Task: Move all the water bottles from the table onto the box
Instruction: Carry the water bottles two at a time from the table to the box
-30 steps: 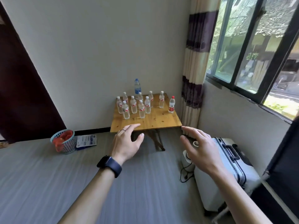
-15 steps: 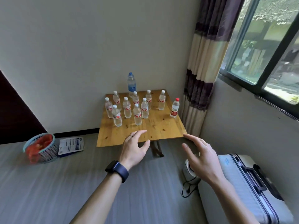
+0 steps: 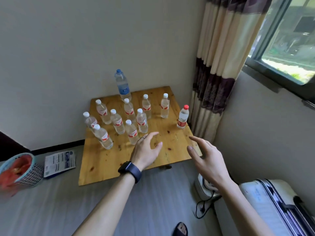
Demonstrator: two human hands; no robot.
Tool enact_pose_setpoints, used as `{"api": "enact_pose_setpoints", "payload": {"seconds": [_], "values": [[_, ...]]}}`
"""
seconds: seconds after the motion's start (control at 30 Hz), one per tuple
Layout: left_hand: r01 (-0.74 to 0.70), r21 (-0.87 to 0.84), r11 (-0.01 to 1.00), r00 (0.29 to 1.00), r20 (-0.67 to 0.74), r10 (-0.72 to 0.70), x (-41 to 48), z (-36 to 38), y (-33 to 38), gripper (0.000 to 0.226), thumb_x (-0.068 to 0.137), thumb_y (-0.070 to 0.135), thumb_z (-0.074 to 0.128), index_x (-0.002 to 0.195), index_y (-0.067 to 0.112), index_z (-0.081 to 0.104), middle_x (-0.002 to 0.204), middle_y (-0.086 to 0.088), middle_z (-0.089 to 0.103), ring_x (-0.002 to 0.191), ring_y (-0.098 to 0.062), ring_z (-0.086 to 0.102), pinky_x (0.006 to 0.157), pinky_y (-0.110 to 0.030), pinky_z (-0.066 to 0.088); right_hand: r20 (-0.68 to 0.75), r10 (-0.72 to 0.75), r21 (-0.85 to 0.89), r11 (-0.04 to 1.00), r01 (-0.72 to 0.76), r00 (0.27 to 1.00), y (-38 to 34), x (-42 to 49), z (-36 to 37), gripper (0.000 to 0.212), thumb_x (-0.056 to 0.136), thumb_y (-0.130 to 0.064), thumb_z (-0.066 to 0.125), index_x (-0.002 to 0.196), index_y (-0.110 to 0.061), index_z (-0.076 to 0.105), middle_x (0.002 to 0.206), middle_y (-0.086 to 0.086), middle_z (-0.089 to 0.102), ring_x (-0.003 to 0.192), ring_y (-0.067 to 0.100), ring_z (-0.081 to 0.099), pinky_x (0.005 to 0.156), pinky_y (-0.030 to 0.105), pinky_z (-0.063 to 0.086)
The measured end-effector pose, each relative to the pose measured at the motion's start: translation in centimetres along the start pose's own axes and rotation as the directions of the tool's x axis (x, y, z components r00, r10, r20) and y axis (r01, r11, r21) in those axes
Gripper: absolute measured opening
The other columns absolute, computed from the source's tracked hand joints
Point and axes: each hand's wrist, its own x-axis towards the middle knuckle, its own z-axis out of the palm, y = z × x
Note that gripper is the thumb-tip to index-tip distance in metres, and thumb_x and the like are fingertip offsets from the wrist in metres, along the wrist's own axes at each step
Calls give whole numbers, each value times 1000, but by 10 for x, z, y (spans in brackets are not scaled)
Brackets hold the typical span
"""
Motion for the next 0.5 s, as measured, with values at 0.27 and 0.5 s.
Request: {"api": "enact_pose_setpoints", "payload": {"seconds": [0.27,0.5], "values": [[37,12,999,999,23,-37,134,25,-7,39,95,40,59,134,35,54,138,10,56,128,-13,50,99,-25,42,86,51,-60,997,-46,995,38,147,24,39,94,-46,57,132,-39,57,131,-14,62,124,15,54,100,34,45],[71,19,997,990,120,-73,251,53,-39,39,95,38,58,133,35,54,136,9,57,126,-16,51,98,-30,45,116,130,-131,985,-114,985,72,250,61,37,95,-43,56,131,-35,57,124,-19,61,120,17,56,94,30,44]]}}
